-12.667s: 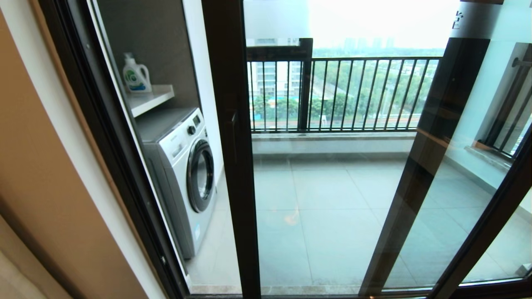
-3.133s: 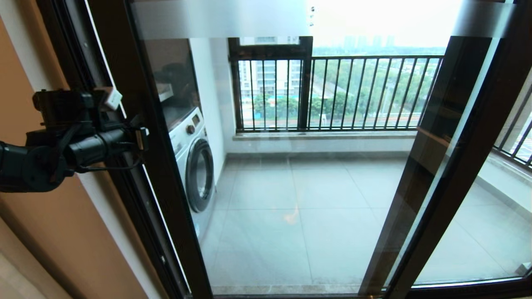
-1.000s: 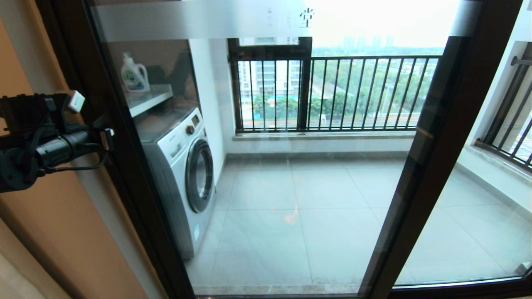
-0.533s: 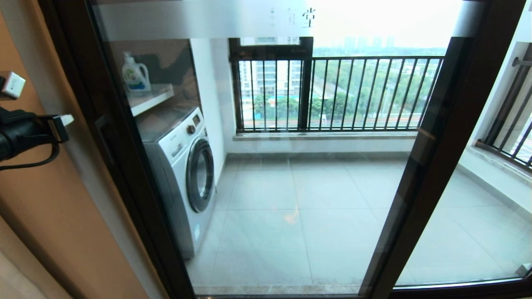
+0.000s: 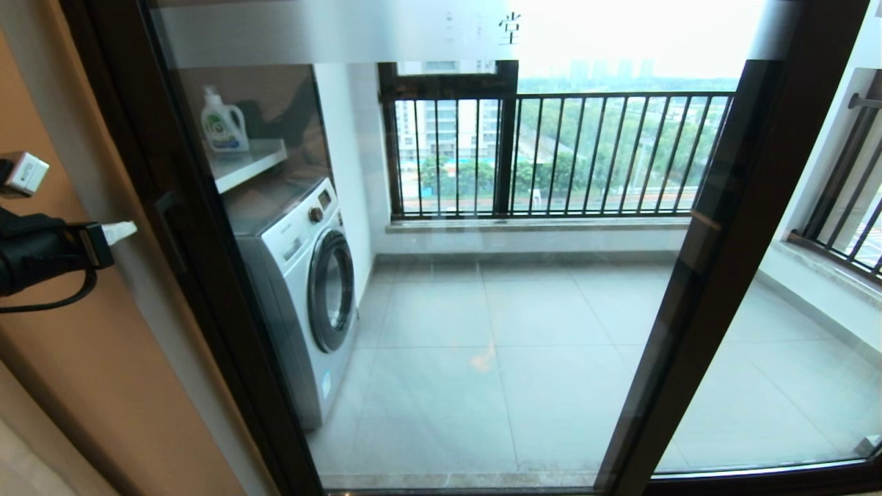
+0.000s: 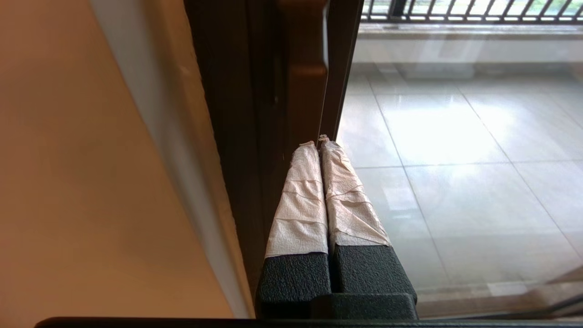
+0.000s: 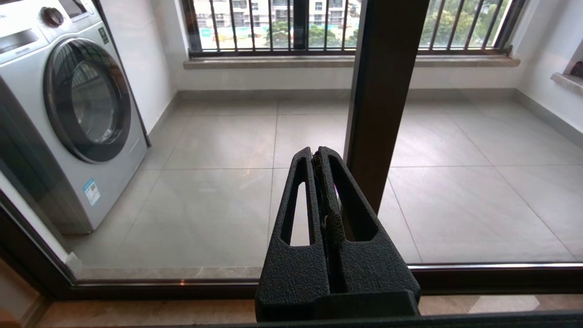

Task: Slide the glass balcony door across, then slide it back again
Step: Close the slid door

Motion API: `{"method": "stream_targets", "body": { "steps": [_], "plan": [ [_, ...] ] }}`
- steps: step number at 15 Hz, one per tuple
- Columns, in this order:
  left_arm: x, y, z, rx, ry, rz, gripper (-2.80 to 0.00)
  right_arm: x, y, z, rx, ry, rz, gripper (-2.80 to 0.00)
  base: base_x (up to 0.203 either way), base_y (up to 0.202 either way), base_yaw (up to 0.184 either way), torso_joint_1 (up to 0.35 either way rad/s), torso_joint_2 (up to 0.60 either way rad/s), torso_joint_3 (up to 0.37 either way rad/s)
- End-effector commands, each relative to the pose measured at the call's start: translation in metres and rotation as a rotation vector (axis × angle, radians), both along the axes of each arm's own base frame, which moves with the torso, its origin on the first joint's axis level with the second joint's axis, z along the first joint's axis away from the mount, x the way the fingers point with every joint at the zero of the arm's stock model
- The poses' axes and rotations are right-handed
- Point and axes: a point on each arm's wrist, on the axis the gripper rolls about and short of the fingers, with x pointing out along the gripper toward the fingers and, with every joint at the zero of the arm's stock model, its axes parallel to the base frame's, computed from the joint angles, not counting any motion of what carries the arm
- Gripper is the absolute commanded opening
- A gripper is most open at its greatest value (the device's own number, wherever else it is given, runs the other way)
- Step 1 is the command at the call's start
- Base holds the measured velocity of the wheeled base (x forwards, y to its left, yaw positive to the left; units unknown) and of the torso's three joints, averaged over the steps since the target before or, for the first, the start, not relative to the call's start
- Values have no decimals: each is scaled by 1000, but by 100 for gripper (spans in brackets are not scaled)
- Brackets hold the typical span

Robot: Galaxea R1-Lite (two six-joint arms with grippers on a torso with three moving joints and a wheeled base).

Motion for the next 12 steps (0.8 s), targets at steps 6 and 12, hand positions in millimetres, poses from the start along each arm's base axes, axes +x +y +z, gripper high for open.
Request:
{"method": "stream_targets", "body": {
  "steps": [6,12],
  "plan": [
    [24,30,-47,-58,26,63,-280,1,0,-3,0,12,1,-280,0,0,0,0,0,0],
    [26,31,-47,-125,-12,75,-280,1,0,-3,0,12,1,-280,0,0,0,0,0,0]
  ]
}}
